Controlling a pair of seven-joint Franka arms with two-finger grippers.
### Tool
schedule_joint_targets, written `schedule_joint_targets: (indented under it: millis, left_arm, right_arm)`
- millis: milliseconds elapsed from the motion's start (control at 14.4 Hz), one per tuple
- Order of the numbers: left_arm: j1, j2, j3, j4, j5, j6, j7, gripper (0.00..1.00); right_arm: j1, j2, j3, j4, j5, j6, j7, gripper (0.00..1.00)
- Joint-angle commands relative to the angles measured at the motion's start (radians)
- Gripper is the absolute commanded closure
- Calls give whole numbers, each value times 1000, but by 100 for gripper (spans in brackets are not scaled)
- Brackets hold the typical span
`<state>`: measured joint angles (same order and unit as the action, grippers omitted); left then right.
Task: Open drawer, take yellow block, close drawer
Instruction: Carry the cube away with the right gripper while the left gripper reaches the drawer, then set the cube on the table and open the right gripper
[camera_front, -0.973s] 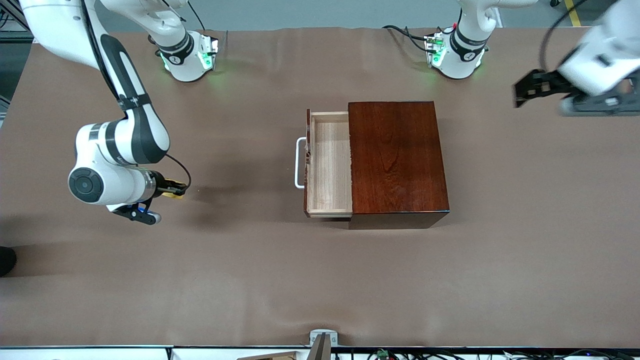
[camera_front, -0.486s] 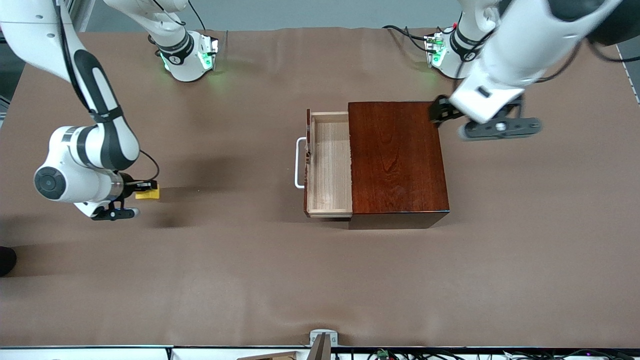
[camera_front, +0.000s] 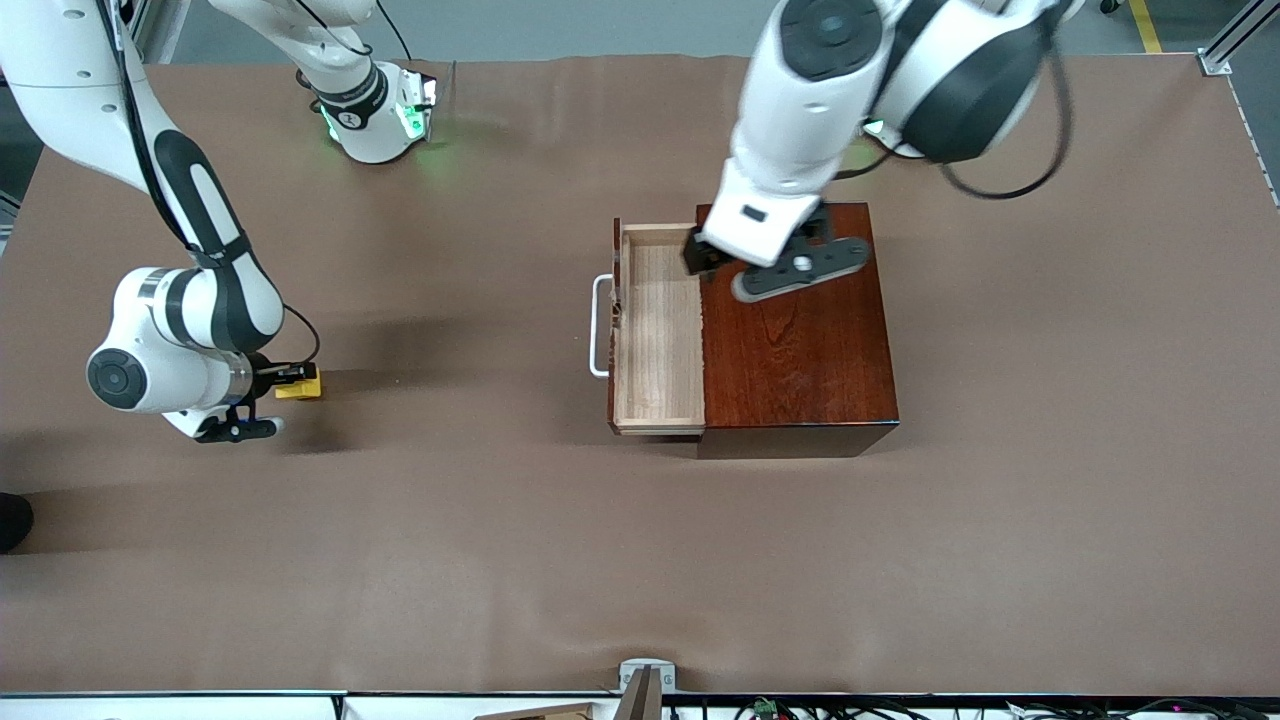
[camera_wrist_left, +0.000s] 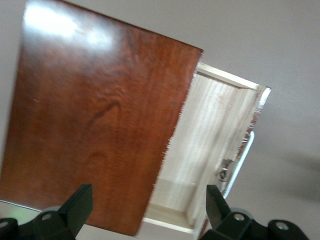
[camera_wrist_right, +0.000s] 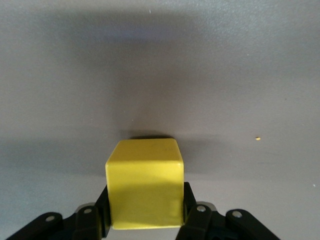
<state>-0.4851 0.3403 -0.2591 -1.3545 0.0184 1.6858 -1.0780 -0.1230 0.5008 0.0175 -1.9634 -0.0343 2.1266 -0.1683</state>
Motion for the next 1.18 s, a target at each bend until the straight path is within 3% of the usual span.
schedule_joint_targets:
  millis: [0,69,139,208,556,764,1112]
  left_arm:
    - [-32,49,9,48,-3,26,-92,0]
    - [-42,58,9,48,-2,41,-124,0]
    - [-53,65,9,48,-2,55,-157,0]
    - [-61,74,11,48,-2,69,-180,0]
    - [-99,121,15,48,18,141,-278,0]
    - [-102,135,15,48,31,147,-284,0]
    - [-150,190,24,49,34,257,-408,0]
  right_arm:
    - [-23,1,18,-8,-15,13,10,45]
    - [-24,1,18,-8,-13,12,19,41]
    - [-23,1,18,-5,-10,7,32,13]
    - [-18,-2,19,-5,-10,-2,38,0]
    - [-14,-27,25,119,4,-201,39,0]
    - [-4,-90,36,210,5,-327,39,0]
    - [-3,-104,59,579,59,-707,30,0]
